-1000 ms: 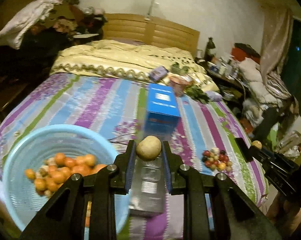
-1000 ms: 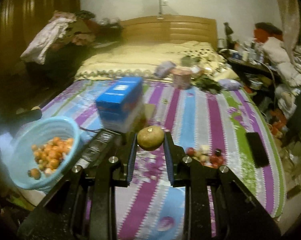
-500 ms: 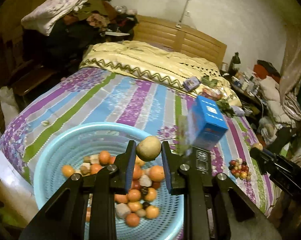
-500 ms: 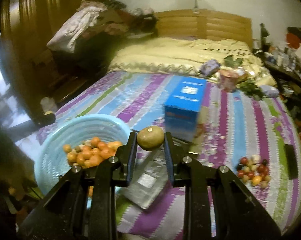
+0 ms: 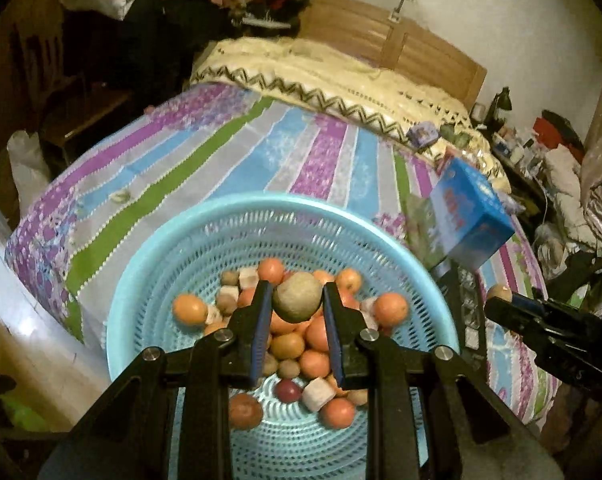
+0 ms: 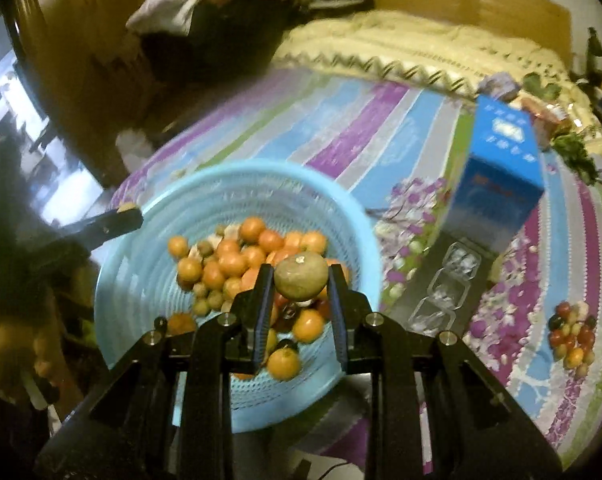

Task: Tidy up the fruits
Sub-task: 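Carry both brown fruits over the light-blue basket with both tools, then open both tools to drop the brown fruits into the basket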

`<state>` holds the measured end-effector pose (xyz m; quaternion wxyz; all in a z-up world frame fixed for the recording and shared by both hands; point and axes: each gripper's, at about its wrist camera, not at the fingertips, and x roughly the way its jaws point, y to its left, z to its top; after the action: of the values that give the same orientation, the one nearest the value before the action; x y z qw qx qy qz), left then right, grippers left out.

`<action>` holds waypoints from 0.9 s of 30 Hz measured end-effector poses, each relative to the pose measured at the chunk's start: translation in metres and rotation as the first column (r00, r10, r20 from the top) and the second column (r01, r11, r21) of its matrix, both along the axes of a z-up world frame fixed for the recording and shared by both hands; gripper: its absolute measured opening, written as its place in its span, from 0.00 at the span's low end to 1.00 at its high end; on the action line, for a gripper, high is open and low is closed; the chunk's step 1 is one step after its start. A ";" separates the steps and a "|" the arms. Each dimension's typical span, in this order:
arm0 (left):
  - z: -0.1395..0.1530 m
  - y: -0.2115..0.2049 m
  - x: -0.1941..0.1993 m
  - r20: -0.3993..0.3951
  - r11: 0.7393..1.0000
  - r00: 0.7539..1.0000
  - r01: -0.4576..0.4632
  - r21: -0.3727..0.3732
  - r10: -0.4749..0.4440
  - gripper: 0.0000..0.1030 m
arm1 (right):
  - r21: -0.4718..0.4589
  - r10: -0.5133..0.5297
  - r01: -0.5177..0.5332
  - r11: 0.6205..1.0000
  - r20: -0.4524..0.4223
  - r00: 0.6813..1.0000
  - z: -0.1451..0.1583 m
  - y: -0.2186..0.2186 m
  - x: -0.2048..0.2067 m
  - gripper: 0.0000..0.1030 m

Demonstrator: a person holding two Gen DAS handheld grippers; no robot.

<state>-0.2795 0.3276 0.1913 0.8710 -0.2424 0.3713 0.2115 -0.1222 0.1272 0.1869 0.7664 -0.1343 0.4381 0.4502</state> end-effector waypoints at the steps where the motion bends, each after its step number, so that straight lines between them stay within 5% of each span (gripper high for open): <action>1: -0.006 0.004 -0.001 -0.015 1.000 1.000 0.003 -0.010 -0.003 0.25 | -0.014 0.005 -0.006 1.000 -0.007 1.000 -0.003 0.002 -0.001 0.26; 12: -0.045 0.021 -0.001 -0.120 0.999 0.993 0.016 -0.049 -0.022 0.25 | -0.085 0.050 -0.060 0.995 -0.114 0.992 -0.032 0.023 -0.008 0.26; 27: -0.056 0.021 0.002 -0.141 0.997 0.989 0.028 -0.068 -0.037 0.25 | -0.110 0.062 -0.075 0.991 -0.122 0.991 -0.040 0.028 -0.010 0.27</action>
<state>-0.2780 0.3485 0.1351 0.8372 -0.2490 0.4432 0.2018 -0.1318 0.1552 0.1471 0.7144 -0.1660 0.5027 0.4576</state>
